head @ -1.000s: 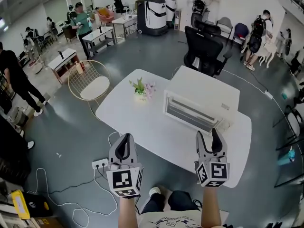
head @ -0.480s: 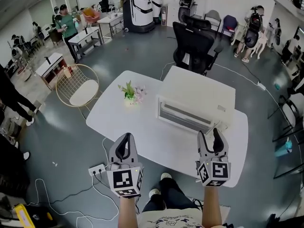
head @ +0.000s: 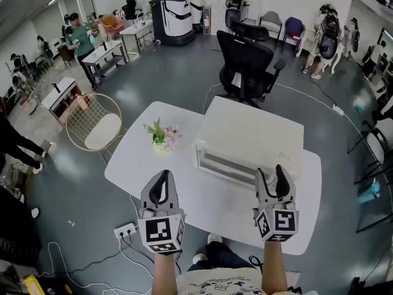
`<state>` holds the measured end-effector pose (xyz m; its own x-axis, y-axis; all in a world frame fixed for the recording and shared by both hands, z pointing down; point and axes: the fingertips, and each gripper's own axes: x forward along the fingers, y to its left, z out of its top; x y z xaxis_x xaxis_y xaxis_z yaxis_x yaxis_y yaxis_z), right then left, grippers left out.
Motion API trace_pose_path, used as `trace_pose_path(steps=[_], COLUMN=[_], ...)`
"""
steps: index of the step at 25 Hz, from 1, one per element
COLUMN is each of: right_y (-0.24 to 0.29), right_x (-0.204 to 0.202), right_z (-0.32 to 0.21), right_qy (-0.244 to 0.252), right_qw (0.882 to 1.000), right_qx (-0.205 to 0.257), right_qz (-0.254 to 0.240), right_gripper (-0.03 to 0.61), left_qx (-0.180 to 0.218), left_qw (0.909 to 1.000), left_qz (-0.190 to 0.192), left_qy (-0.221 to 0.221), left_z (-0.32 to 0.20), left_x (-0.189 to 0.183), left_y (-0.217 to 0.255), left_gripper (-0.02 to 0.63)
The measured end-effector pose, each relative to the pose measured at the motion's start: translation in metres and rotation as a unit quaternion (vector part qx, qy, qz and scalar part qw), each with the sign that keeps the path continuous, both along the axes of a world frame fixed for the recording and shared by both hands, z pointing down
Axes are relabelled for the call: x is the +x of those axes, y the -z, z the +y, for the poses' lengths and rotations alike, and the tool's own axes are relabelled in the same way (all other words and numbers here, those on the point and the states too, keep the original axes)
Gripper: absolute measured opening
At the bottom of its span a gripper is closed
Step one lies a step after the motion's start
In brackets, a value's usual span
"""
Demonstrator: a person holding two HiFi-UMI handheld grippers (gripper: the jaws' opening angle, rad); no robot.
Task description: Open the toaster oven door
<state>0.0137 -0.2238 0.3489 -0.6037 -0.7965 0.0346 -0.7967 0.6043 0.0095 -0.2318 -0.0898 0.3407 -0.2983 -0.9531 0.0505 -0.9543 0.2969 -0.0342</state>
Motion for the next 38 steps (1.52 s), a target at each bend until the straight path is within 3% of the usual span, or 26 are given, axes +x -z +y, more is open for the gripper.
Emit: trace_pose_path(steps=[10,18,29,38], right_y=[-0.010,-0.022,-0.049,-0.079], right_x=[0.025,0.042,0.055,0.055], right_z=[-0.047,-0.063,-0.051,-0.037], right_qy=[-0.026,-0.078,-0.185,-0.225], right_qw=[1.000,0.997,0.981,0.969], right_qx=[-0.002,-0.013,-0.056,-0.101], right_qz=[0.004,0.007,0.006,-0.002], right_gripper=[0.241,0.241,0.241,0.241], left_qx=[-0.012,-0.027,-0.043,-0.053], left_qw=[0.9995,0.9969,0.9844,0.9747], left_qz=[0.004,0.014,0.021,0.030], left_qy=[-0.029,-0.073,-0.170,-0.215], left_z=[-0.068,-0.107,-0.147,-0.154], left_x=[0.017,0.018,0.014,0.016], left_y=[-0.016,-0.032,-0.041,-0.053], left_gripper=[0.006,0.006,0.006,0.006])
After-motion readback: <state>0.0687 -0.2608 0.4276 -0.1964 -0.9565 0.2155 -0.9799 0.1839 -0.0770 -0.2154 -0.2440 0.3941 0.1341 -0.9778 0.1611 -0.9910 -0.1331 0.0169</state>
